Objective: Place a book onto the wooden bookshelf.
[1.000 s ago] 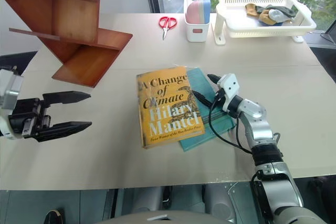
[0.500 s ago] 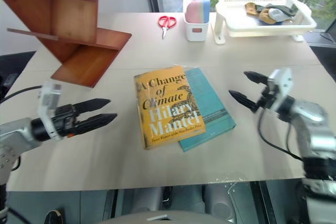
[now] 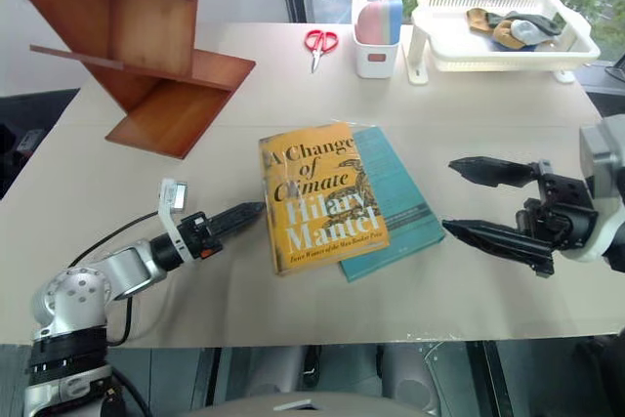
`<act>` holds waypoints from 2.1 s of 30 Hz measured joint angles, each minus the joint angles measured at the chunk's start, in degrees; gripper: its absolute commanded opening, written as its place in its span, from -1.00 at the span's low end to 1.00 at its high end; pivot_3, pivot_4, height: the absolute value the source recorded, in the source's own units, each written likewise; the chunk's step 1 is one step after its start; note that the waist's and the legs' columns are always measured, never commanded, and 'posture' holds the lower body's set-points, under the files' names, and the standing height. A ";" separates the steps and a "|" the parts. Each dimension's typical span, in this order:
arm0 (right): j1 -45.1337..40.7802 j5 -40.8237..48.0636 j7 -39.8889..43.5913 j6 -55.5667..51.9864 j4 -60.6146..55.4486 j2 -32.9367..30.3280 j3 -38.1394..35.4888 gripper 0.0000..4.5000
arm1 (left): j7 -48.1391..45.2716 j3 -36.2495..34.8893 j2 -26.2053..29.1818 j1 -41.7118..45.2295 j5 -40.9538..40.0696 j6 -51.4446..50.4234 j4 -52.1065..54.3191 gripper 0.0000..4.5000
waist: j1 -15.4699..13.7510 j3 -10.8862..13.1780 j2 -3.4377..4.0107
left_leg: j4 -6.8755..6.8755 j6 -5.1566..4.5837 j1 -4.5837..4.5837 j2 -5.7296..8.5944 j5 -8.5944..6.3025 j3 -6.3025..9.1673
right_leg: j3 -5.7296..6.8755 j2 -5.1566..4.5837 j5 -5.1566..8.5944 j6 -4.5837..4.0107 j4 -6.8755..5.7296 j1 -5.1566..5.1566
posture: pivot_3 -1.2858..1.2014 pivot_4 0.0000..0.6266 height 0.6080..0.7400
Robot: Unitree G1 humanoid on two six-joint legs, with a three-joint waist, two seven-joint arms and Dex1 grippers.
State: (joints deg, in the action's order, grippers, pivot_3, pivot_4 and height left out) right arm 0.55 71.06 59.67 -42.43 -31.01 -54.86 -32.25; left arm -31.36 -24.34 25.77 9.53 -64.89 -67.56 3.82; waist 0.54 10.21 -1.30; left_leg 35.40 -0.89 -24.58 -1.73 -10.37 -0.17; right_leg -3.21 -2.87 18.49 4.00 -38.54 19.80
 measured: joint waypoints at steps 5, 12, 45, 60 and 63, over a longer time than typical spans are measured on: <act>3.79 -0.43 0.73 -1.37 -0.81 -1.62 -2.24 1.00 | 5.89 -0.63 -5.74 2.85 -4.75 -2.45 -2.47 0.99 | -0.98 -0.02 0.04 | 0.07 -0.01 -0.18 0.30 0.01 0.36 | 0.30 -0.19 0.00 0.01 0.04 -0.04 | 0.03 -0.52 1.00; 8.01 -4.13 2.36 -1.51 -1.56 -2.77 -4.52 1.00 | 12.10 0.24 -10.48 5.52 -8.61 -3.95 -4.61 0.99 | -1.32 -0.04 0.05 | 0.11 -0.01 -0.19 0.38 0.02 0.49 | 0.40 -0.18 0.01 0.01 0.04 -0.10 | 0.03 -0.52 1.00; 1.18 -17.14 6.99 6.94 11.08 2.41 3.19 1.00 | -12.76 14.15 21.70 33.44 10.28 20.27 14.83 -0.67 | -0.69 0.05 0.30 | -0.27 0.44 -0.37 0.42 0.28 0.42 | 0.59 0.19 0.01 -0.02 0.55 -0.05 | 0.03 -0.52 1.00; -10.16 -11.79 8.31 6.11 16.35 3.36 4.39 1.00 | -26.01 25.34 36.13 49.18 69.35 104.59 -33.69 -0.67 | -0.56 0.13 0.30 | -0.20 0.17 -0.58 0.42 0.14 0.48 | 0.75 0.11 0.00 -0.01 0.57 0.01 | 0.03 -0.52 1.00; -11.22 -9.46 7.49 4.99 16.39 3.60 4.21 1.00 | -25.20 26.69 37.37 51.66 72.53 110.70 -40.36 -0.67 | -0.51 0.14 0.29 | -0.15 0.17 -0.58 0.42 0.14 0.50 | 0.78 0.10 0.00 -0.01 0.51 0.00 | 0.03 -0.52 1.00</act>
State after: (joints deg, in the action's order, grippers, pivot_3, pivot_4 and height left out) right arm -10.66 61.60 67.16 -37.44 -14.62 -51.26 -28.03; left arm -56.56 2.35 63.14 61.19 7.64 43.14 -36.55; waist 0.03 10.35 -1.01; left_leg 35.25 -0.72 -25.16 -1.31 -10.23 0.33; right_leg -2.42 -2.76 18.49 3.99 -38.03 19.81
